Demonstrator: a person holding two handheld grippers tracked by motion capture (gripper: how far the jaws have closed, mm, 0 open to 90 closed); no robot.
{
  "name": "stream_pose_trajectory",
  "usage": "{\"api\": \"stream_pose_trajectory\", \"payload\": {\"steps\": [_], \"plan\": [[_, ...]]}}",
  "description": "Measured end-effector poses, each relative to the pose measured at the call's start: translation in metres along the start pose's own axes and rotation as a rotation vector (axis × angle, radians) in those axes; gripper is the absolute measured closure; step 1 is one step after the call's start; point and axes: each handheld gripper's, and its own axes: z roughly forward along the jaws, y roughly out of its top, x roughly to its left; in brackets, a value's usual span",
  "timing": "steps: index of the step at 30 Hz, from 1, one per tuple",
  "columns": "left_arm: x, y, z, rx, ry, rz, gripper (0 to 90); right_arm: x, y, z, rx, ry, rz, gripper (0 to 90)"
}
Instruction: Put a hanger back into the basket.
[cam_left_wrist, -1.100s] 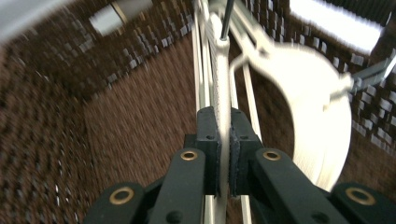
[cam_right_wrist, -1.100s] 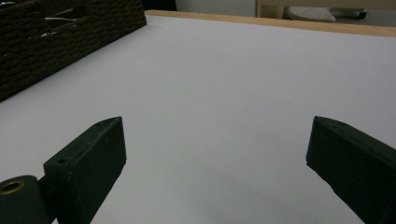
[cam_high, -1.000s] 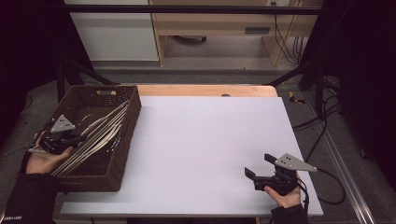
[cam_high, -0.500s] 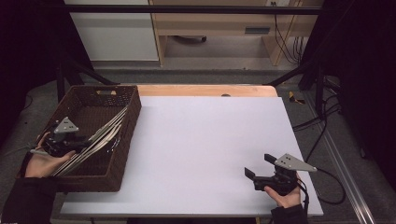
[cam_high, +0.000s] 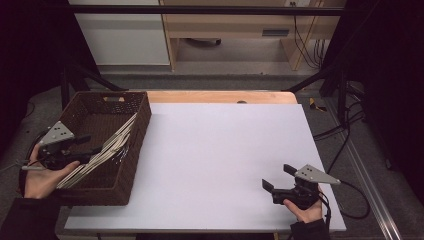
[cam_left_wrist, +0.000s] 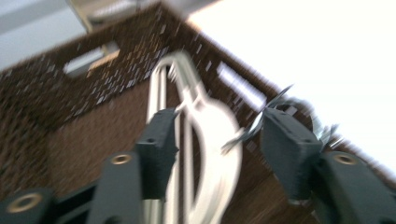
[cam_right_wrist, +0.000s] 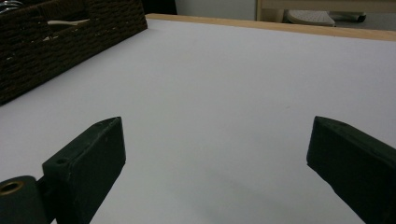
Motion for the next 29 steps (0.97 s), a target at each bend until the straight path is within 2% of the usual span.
{"api": "stream_pose_trajectory", "payload": {"steps": [6, 8, 11, 14, 18, 22, 25, 29], "plan": [[-0.033, 0.007, 0.0, -0.144, -0.062, -0.033, 28.9, 0.0, 0.001, -0.002, -0.014, 0.001, -0.003, 4.8], [-0.043, 0.009, 0.003, -0.171, -0.08, -0.055, 25.2, -0.001, 0.001, -0.002, -0.015, 0.002, -0.006, 4.8], [-0.061, 0.011, 0.009, -0.226, -0.128, -0.081, 18.4, -0.001, 0.001, -0.004, -0.022, 0.003, -0.003, 4.8], [-0.077, 0.011, 0.014, -0.246, -0.146, -0.086, 10.1, -0.001, 0.002, -0.005, -0.031, 0.005, -0.006, 4.8], [-0.094, 0.006, 0.021, -0.253, -0.163, -0.112, 4.6, -0.002, 0.003, -0.008, -0.04, 0.007, -0.006, 4.6], [-0.105, -0.001, 0.026, -0.25, -0.168, -0.115, 3.8, -0.003, 0.003, -0.01, -0.05, 0.016, -0.007, 4.2], [-0.11, -0.008, 0.029, -0.256, -0.189, -0.127, 3.7, -0.004, 0.003, -0.01, -0.06, 0.011, -0.007, 3.8], [-0.116, -0.016, 0.035, -0.253, -0.196, -0.122, 3.7, -0.005, 0.004, -0.013, -0.067, 0.013, -0.003, 3.8]]}}
